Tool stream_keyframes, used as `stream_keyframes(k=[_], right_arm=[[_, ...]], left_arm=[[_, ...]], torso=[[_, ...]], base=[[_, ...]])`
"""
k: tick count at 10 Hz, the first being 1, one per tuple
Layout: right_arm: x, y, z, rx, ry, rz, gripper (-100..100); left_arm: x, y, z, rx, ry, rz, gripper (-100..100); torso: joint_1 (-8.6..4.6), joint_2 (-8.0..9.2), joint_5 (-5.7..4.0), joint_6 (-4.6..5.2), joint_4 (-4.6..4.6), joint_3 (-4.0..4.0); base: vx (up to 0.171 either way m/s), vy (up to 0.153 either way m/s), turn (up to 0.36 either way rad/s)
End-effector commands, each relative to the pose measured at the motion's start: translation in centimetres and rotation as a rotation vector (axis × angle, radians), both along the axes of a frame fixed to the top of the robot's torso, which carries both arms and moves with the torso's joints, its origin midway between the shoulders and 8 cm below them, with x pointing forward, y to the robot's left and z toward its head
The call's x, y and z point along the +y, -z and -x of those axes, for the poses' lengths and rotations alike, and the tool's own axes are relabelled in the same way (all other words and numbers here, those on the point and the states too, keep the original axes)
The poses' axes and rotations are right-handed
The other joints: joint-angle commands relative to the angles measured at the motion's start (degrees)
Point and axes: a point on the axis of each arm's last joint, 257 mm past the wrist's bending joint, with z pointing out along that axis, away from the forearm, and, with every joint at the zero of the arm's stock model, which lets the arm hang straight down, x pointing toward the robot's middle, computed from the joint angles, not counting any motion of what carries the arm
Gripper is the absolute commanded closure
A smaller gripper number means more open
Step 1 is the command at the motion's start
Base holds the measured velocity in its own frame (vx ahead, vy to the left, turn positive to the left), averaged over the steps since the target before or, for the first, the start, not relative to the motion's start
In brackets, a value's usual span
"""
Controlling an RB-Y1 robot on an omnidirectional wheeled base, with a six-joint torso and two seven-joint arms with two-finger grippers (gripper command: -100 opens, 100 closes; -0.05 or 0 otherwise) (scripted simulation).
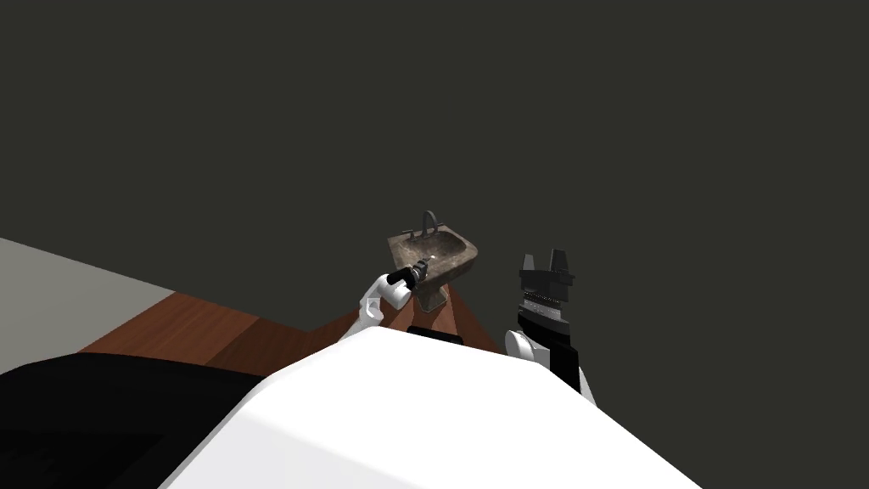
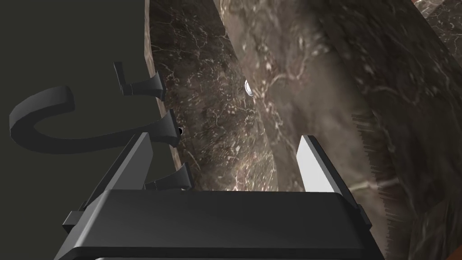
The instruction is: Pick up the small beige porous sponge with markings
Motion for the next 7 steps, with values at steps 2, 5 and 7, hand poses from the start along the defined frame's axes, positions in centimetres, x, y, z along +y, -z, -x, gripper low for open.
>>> stream_keyframes(k=[2, 5, 7], right_arm=[[0.0, 0.0, 0.0, 0.0, 0.0, 0.0, 0], [0.0, 0.0, 0.0, 0.0, 0.0, 0.0, 0], [0.0, 0.0, 0.0, 0.0, 0.0, 0.0, 0]], left_arm=[[-0.2, 0.9, 0.2, 0.047, 0.008, -0.022, -100], [-1.1, 1.3, 0.2, 0.089, 0.031, -0.049, -100], [-2.1, 1.3, 0.2, 0.119, 0.054, -0.075, -100]], torso=[[0.0, 0.0, 0.01, 0.01, 0.0, 0.0], [0.02, 0.01, 0.01, 0.0, 0.0, 0.0], [0.05, 0.0, 0.01, 0.0, 0.0, 0.0]], base=[[-0.008, 0.02, 0.021], [-0.009, 0.029, 0.047], [-0.01, 0.045, 0.073]])
